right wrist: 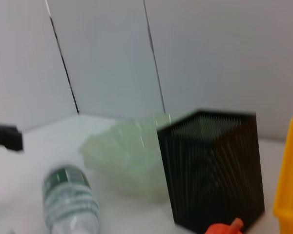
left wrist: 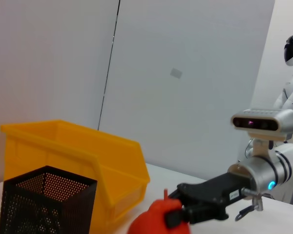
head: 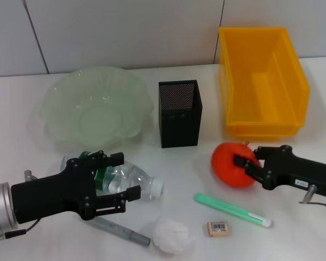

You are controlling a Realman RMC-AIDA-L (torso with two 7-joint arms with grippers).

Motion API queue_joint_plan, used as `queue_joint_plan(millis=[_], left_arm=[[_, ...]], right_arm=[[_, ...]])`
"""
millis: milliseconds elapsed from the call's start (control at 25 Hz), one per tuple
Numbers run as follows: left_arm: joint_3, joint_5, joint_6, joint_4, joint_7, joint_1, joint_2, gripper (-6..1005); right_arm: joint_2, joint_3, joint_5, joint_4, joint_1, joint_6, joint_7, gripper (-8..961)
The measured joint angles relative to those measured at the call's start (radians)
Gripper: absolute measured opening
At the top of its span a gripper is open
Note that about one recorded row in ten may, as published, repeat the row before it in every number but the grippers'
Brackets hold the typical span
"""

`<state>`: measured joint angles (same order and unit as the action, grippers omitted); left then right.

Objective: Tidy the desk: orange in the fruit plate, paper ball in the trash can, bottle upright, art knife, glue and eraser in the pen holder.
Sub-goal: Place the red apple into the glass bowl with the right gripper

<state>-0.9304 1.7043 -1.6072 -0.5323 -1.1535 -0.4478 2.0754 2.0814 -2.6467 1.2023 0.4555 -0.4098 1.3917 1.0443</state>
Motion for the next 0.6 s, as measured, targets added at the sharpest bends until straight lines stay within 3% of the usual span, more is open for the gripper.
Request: queue_joint_plan(millis=[320,480,600], left_arm=[[0.003,0.000,0.000,0.004,0.010,0.000,0.000,860],[0.004,-0.001,0.000,0.015,0.016,-0.002,0.000,860],[0.004,-0.002,0.000,0.021,0.030,-0.003,-0.001,860]], right_arm=[[-0.002,0.000,0.140,0.055,0.053,0.178,-0.002,189],[-0.003,0.002,0.208,0.064,0.050,0.243,-0.002,166],[-0.003,0.010,0.287,0.065,0.007,0.288,0.004,138]])
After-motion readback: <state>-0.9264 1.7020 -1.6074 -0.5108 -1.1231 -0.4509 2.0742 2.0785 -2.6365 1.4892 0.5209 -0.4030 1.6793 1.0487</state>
